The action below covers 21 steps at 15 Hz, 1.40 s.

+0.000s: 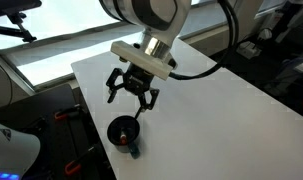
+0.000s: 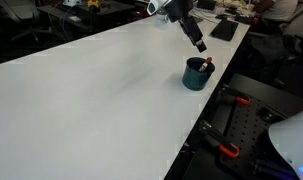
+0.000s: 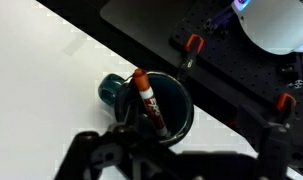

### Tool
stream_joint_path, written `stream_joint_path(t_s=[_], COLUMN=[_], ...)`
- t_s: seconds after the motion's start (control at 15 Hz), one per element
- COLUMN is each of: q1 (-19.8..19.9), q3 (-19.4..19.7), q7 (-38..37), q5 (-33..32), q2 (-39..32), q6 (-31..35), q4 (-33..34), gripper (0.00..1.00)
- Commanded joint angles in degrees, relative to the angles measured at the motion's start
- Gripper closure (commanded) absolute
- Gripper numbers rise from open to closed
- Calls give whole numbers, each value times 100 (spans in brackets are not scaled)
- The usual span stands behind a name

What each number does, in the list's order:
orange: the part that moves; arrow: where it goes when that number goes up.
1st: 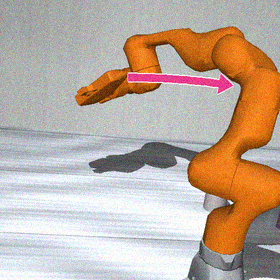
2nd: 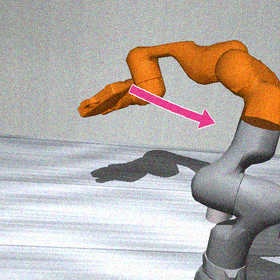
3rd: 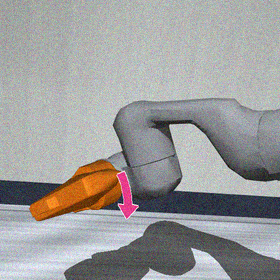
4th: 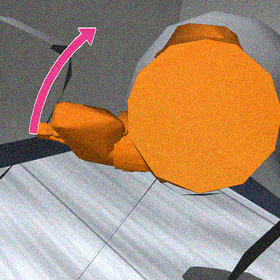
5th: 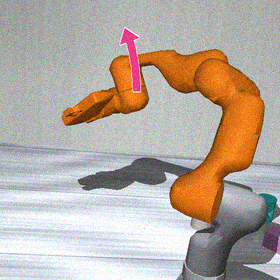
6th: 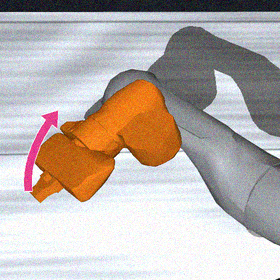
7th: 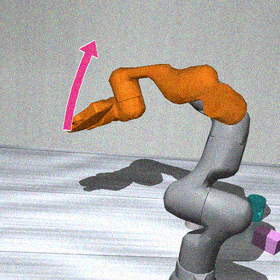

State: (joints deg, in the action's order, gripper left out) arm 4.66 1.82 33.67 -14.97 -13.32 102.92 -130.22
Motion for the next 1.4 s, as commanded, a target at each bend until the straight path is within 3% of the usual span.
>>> stream_joint_path(t_s=[0.0,0.93,1.0,1.07,1.2,1.33], q1=[29,184,203,216,234,244], q3=[-30,-6,-9,-10,-13,-14], q7=[-17,-63,-45,-47,-42,-39], q5=[1,68,58,58,57,54], q2=[-30,-424,-435,-452,-480,-495], q6=[-37,16,45,50,38,33], q4=[29,79,71,75,92,108], gripper=[0,0,6,26,32,47])
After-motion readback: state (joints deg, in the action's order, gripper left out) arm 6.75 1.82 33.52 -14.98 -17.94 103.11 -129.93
